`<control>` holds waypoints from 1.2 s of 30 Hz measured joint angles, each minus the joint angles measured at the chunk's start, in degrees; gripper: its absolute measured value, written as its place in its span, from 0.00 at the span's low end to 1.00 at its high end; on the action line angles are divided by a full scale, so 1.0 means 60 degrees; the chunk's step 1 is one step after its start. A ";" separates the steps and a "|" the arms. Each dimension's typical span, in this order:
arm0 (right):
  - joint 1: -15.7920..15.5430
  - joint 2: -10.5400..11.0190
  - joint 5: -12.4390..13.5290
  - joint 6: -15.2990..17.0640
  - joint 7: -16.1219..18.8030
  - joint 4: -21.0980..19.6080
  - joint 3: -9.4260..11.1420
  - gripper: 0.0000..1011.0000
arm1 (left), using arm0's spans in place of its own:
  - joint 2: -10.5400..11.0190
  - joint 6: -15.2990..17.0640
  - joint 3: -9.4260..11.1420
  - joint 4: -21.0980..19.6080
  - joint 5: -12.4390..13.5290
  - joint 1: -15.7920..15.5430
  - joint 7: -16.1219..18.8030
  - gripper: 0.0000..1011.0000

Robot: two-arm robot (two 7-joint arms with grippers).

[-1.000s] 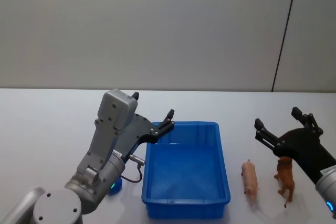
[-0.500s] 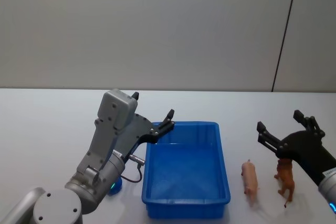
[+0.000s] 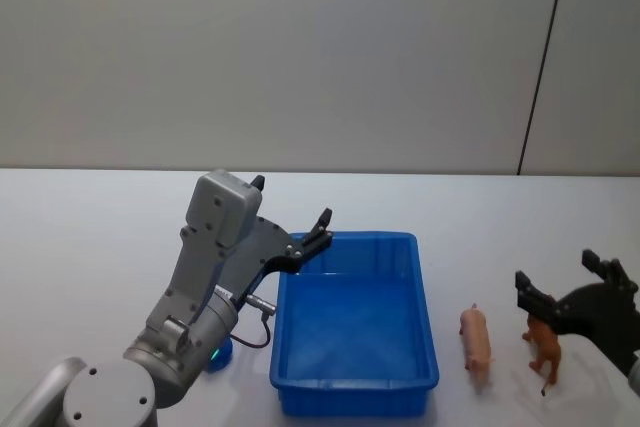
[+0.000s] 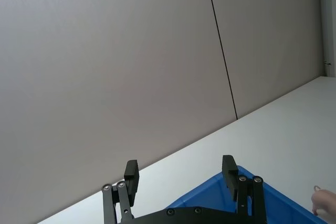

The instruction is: Pick up the two dolls from the table and place them into the box.

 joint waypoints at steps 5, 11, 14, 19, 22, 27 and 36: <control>-0.0020 0.0067 -0.0144 0.0376 -0.0039 0.0250 0.0038 0.99 | 0.0000 0.0000 0.0001 -0.0001 0.0000 0.0000 0.0000 0.99; 0.0004 0.0070 -0.0269 0.0709 -0.0047 0.0538 0.0041 0.99 | 0.0000 0.0000 0.0000 0.0000 0.0000 0.0000 0.0000 0.99; 0.0056 0.0028 -0.0337 0.0936 -0.0040 0.0728 0.0015 0.99 | 0.0000 0.0000 0.0001 0.0000 0.0000 0.0000 0.0000 0.99; 0.0145 -0.0056 -0.0375 0.1198 0.0003 0.0965 -0.0032 0.99 | 0.0000 0.0000 0.0000 0.0000 0.0000 0.0000 0.0000 0.99; 0.0220 -0.0122 -0.0375 0.1391 0.0043 0.1105 -0.0064 0.99 | 0.0000 0.0000 0.0001 0.0000 0.0000 0.0000 0.0000 0.99; 0.0349 -0.0244 -0.0324 0.1696 0.0123 0.1328 -0.0116 0.99 | 0.0000 0.0000 0.0000 0.0000 0.0000 0.0000 0.0000 0.99; 0.0562 -0.0431 -0.0188 0.2155 0.0158 0.1649 -0.0166 0.93 | 0.0000 0.0000 0.0001 0.0000 0.0000 0.0000 0.0000 0.99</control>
